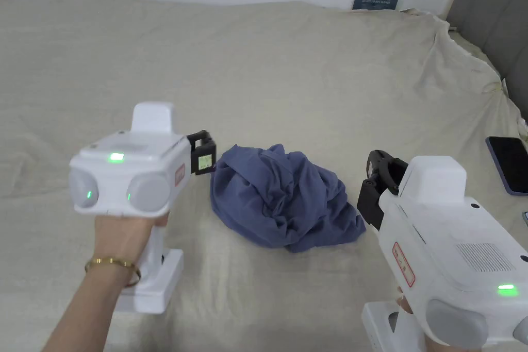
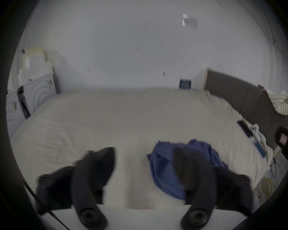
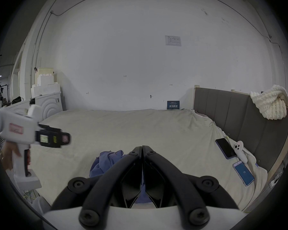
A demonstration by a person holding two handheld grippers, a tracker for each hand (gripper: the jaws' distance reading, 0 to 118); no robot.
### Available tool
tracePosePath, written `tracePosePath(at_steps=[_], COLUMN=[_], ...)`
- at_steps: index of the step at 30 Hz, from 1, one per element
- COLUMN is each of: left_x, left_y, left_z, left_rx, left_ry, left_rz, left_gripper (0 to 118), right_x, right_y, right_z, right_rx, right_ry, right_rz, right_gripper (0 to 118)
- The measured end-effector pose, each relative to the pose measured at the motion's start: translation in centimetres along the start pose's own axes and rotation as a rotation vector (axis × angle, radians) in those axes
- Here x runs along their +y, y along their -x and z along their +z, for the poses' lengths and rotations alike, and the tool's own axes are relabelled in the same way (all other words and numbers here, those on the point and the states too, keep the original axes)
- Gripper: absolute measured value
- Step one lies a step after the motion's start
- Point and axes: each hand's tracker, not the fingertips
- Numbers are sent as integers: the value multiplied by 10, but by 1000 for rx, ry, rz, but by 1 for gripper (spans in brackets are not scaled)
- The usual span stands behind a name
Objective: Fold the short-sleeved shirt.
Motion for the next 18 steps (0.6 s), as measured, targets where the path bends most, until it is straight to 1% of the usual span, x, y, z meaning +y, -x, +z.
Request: tracePosePath(at_steps=[1, 2, 4, 6, 9, 11, 13, 14, 17, 18], left_x=[7, 13, 23, 30, 33, 30, 22, 19, 9, 6], left_y=[1, 2, 1, 2, 0, -5, -8, -8, -6, -6], left_z=[-17, -33, -64, -95, -137, -164, -185, -193, -208, -211], left_rx=[-18, -33, -25, -49, -52, -14, 9, 42, 28, 13], left_ry=[56, 89, 174, 272, 406, 498, 549, 578, 599, 606], left_rz=[-11, -3, -3, 19, 46, -21, -73, -78, -40, -21], left_gripper=[101, 102, 102, 104, 104, 104, 104, 104, 102, 99], right_x=[0, -1, -2, -3, -6, -9, -12, -13, -17, -18], right_y=[0, 1, 1, 1, -1, -5, -9, -12, -21, -23], right_z=[-3, -6, -10, -13, -19, -22, -24, -24, -25, -25], right_rx=[1, 3, 5, 10, 8, -2, -19, -29, -56, -62], right_ry=[1, 5, 13, 26, 47, 61, 74, 79, 99, 105], right_rz=[-3, -7, -11, -9, 8, 18, 16, 8, -11, -12], right_gripper=[0, 0, 0, 0, 0, 0, 0, 0, 0, 0])
